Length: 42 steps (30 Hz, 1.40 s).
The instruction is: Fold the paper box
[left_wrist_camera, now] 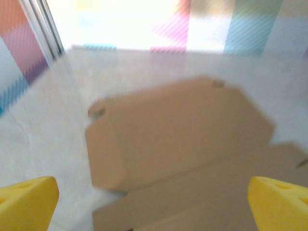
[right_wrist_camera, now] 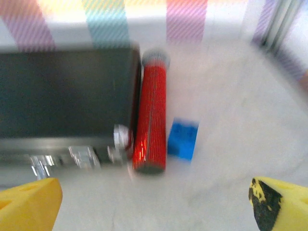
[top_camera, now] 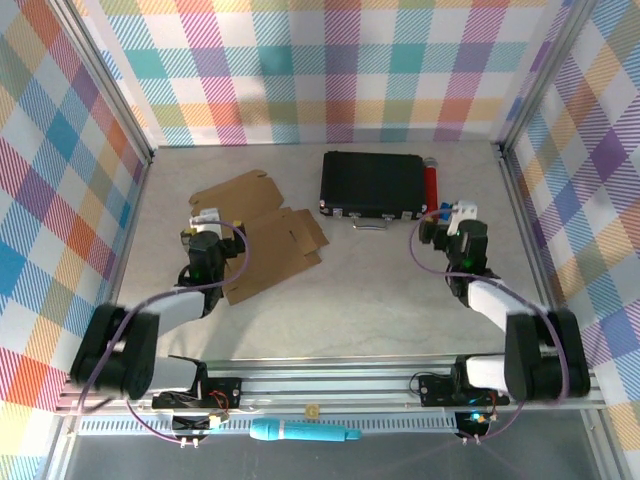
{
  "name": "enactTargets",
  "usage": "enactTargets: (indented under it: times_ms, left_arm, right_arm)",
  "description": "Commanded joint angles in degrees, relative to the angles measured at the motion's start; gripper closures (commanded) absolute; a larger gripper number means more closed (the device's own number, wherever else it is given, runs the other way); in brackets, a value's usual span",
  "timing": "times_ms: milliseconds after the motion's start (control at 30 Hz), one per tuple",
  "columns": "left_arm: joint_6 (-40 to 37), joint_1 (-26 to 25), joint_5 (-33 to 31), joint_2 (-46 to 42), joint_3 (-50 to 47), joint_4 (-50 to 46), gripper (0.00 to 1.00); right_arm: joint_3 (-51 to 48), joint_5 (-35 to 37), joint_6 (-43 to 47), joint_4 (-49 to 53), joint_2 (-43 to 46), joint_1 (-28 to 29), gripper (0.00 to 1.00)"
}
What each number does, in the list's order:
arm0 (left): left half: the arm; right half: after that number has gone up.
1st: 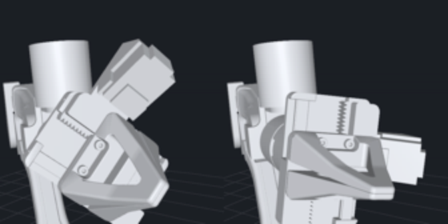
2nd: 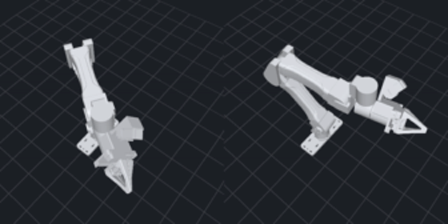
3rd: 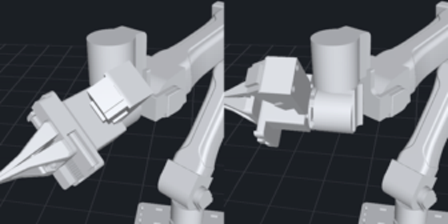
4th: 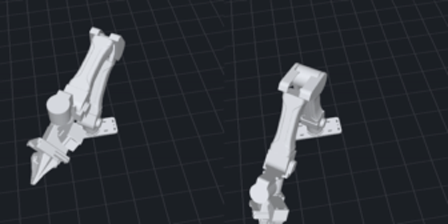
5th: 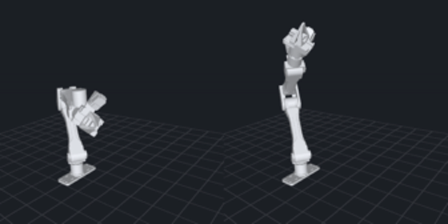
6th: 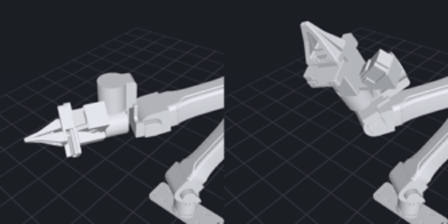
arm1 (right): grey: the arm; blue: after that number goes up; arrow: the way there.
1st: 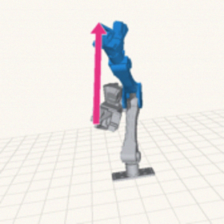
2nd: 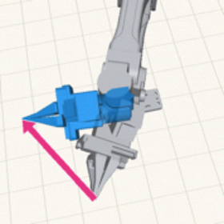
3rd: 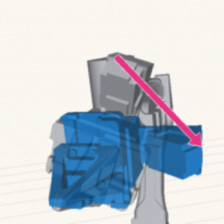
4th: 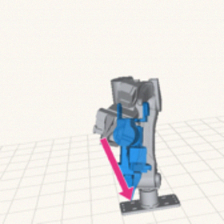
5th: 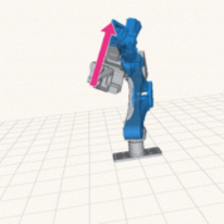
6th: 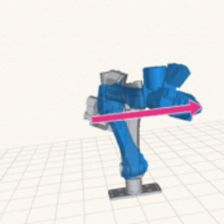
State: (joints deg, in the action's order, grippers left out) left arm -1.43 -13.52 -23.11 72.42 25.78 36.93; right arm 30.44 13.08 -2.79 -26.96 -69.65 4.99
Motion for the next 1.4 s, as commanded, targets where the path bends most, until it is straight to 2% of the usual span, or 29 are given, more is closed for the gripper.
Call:
enactTargets:
  times_ms: [0,33,67,100,133,167,200,233,267,333,400,467,533,667,733,833,900,967,1167,1367]
  left_arm:
    - [7.64,-3.24,-15.43,-6.58,15.30,-14.36,0.00]
    - [19.38,-3.00,-18.51,-6.16,25.06,-30.56,0.00]
    - [32.08,-2.03,-16.93,-4.36,36.75,-51.70,0.00]
    - [39.08,-1.02,-13.73,-1.79,46.20,-67.13,0.00]
    - [42.97,0.27,-9.56,1.34,52.76,-73.74,0.00]
    - [43.47,3.01,0.72,3.77,55.84,-73.71,0.00]
    - [45.22,5.54,10.32,5.43,57.01,-72.80,0.06]
    - [49.04,7.11,16.19,7.00,57.87,-73.65,0.13]
    - [52.95,7.53,18.62,8.00,58.35,-76.51,0.17]
    - [57.21,7.54,22.07,8.53,57.54,-82.51,0.27]
    - [59.48,7.50,26.36,6.58,52.45,-84.30,0.36]
    - [61.11,7.51,30.74,2.36,44.26,-83.58,0.40]
    - [60.74,7.90,32.77,-1.03,38.11,-84.60,0.42]
    - [55.51,11.18,31.55,-1.99,33.48,-88.86,0.45]
    - [53.36,12.74,31.20,0.02,33.02,-87.49,0.45]
    - [50.11,14.30,33.52,6.76,35.08,-84.70,0.51]
    - [48.42,14.23,35.76,12.38,37.92,-83.60,0.63]
    - [47.56,14.13,37.46,17.52,39.93,-82.21,0.70]
    - [41.48,14.69,31.19,25.13,42.97,-84.73,0.74]
    - [37.98,17.49,29.24,25.95,41.05,-83.99,0.74]
  right_arm:
    - [18.74,7.88,-3.41,12.00,5.70,1.26,0.01]
    - [27.88,9.37,-6.48,19.22,3.89,1.39,0.01]
    - [37.85,10.96,-13.47,27.81,0.80,1.24,0.01]
    - [46.49,12.74,-20.55,38.62,-2.29,1.13,0.01]
    - [55.75,15.14,-31.02,52.96,-5.54,1.16,0.01]
    - [60.96,16.74,-41.30,62.65,-7.30,0.71,0.01]
    - [60.85,11.18,-43.21,61.50,-7.45,-0.79,0.02]
    - [59.05,0.58,-41.09,55.29,-7.19,-2.68,0.10]
    - [58.98,-5.16,-40.22,52.73,-7.55,-2.91,0.15]
    - [62.49,-8.65,-42.01,58.18,-9.52,-1.08,0.24]
    - [62.88,-13.79,-41.87,60.76,-10.33,1.09,0.33]
    - [58.09,-17.17,-40.89,58.72,-8.53,5.38,0.36]
    - [52.96,-21.16,-40.35,56.37,-7.27,9.73,0.37]
    - [48.48,-28.09,-41.22,58.08,-11.31,18.59,0.44]
    - [47.34,-31.21,-42.18,56.91,-14.43,21.81,0.47]
    - [45.93,-35.40,-43.21,52.18,-19.30,25.04,0.52]
    - [45.61,-36.12,-43.78,50.25,-22.23,26.18,0.54]
    - [43.61,-36.84,-44.87,46.70,-24.53,26.38,0.55]
    - [39.97,-37.70,-46.00,40.23,-30.43,26.39,0.52]
    - [37.88,-38.42,-51.77,32.11,-35.88,26.47,0.48]
